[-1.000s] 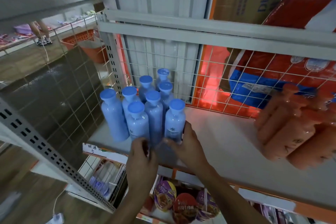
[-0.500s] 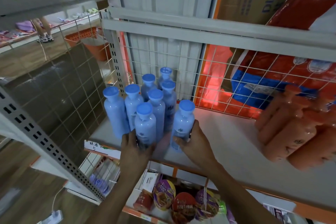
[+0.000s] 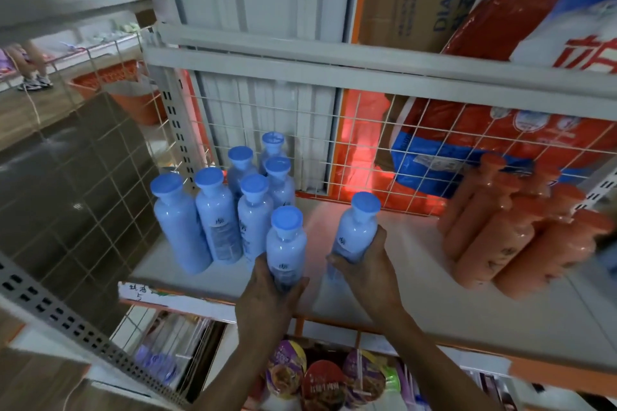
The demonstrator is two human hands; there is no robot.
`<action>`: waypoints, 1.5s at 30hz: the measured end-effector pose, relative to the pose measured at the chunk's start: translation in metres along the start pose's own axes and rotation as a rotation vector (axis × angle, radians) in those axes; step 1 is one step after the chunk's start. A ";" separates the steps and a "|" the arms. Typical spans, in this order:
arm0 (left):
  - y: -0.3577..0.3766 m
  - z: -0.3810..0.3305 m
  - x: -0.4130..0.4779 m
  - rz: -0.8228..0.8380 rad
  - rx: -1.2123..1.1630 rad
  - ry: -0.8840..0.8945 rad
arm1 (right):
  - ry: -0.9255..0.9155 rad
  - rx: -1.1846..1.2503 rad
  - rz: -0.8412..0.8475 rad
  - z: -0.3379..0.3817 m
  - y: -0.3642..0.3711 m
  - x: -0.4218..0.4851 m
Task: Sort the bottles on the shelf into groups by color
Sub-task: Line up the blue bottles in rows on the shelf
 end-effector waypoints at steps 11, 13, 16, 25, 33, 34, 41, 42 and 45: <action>0.028 -0.006 0.013 0.079 -0.082 0.034 | -0.087 -0.182 0.089 -0.017 -0.006 -0.006; 0.030 -0.007 0.016 0.093 -0.084 0.042 | -0.033 -0.126 0.080 -0.022 -0.008 -0.004; 0.033 -0.009 0.020 0.118 -0.102 0.047 | 0.018 -0.036 0.151 -0.026 -0.001 -0.008; 0.035 -0.004 0.020 0.211 -0.142 0.143 | 0.001 -0.151 0.120 -0.030 -0.006 -0.007; 0.066 -0.014 0.038 0.150 -0.220 0.142 | 0.073 -0.007 0.101 -0.039 -0.001 0.003; 0.068 -0.016 0.037 0.166 -0.296 0.146 | 0.053 -0.017 0.144 -0.038 -0.001 0.002; 0.069 -0.008 0.028 0.282 -0.387 0.239 | -0.033 -0.091 0.166 -0.039 -0.006 0.004; 0.068 -0.005 0.031 0.266 -0.377 0.201 | -0.034 -0.082 0.163 -0.039 -0.006 0.005; 0.071 0.000 0.039 0.177 -0.274 0.148 | -0.019 -0.061 0.166 -0.039 -0.005 0.009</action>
Point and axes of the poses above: each hand's wrist, its own x-axis towards the middle knuckle, its own y-axis out of the palm, z = x × y, the point moved 8 cm from there along x, towards the middle knuckle, and after that the axes turned 9 degrees about y, right-handed, at the moved point
